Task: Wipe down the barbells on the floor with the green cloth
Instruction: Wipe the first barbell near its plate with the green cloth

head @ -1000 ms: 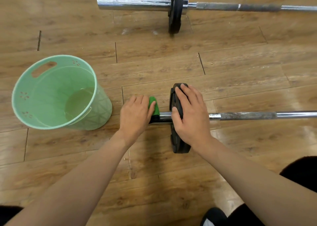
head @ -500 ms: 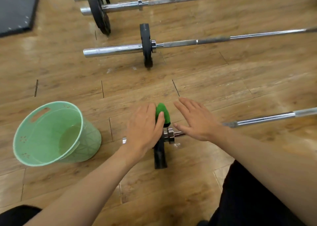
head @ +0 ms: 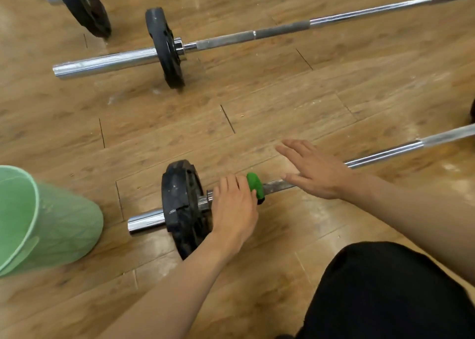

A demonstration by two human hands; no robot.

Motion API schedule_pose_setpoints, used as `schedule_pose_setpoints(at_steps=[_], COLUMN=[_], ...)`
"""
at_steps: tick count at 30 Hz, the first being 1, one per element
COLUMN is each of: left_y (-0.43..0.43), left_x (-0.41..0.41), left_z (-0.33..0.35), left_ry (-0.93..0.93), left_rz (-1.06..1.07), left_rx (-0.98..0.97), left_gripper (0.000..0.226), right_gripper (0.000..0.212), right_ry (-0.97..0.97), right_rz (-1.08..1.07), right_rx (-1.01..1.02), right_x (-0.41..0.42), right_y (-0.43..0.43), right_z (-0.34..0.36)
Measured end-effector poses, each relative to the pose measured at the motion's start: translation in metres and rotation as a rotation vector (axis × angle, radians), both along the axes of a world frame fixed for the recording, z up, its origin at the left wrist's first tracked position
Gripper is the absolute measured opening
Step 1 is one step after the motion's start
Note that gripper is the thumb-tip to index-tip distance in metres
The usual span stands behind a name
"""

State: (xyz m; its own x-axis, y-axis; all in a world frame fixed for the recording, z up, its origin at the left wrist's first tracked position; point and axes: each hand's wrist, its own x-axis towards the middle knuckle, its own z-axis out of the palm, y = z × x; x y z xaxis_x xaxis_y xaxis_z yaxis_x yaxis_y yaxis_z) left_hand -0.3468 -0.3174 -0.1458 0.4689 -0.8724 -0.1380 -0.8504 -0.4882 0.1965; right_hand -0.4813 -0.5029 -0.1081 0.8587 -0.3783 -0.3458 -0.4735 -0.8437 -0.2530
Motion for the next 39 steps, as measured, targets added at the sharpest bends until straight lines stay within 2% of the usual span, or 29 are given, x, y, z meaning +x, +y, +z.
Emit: schedule_pose_setpoints(at_steps=[4,7,10,12,15,17,20,24,26,30,32,35,39], left_y=[-0.008,-0.007,0.000,0.011,0.031,0.048,0.070,0.081,0.077,0.075,0.075,0.078,0.087], left_x=[-0.001,0.005,0.014,0.023,0.046,0.066,0.097,0.113,0.114,0.119,0.122,0.126,0.131], left_z=[-0.019,-0.006,0.017,0.036,0.059,0.068,0.073,0.062,0.062,0.065,0.062,0.056,0.053], left_ry=[-0.045,-0.088,-0.257,-0.357,-0.426,-0.416,-0.372,-0.297,-0.305,-0.312,-0.276,-0.258,-0.180], left_rz=[-0.022,-0.071,-0.161,-0.178,-0.219,-0.229,-0.245,-0.294,-0.325,-0.390,-0.400,-0.397,-0.402], left_rx=[0.031,0.137,0.271,0.275,0.154,0.083,0.107,0.135,0.142,0.165,0.163,0.102,0.032], left_gripper=[0.027,0.051,0.067,0.068,0.066,0.071,0.086,0.098,0.105,0.112,0.113,0.111,0.098], right_gripper=[0.084,0.072,0.067,0.067,0.071,0.077,0.083,0.076,0.072,0.062,0.060,0.060,0.064], right_ry=[-0.114,-0.215,-0.258,-0.263,-0.242,-0.234,-0.226,-0.247,-0.341,-0.555,-0.615,-0.666,-0.424], right_rz=[0.118,0.246,0.312,0.310,0.286,0.331,0.389,0.351,0.319,-0.012,-0.059,0.035,0.243], right_rx=[0.022,-0.022,-0.075,-0.101,-0.157,-0.243,-0.340,-0.358,-0.349,-0.082,0.024,0.045,-0.015], right_x=[0.009,0.021,0.032,0.038,0.042,0.044,0.048,0.056,0.060,0.072,0.085,0.101,0.078], right_y=[0.022,0.038,0.051,0.058,0.062,0.064,0.071,0.075,0.075,0.086,0.093,0.110,0.126], right_z=[-0.033,-0.052,-0.067,-0.074,-0.077,-0.078,-0.087,-0.097,-0.099,-0.084,-0.069,-0.057,-0.070])
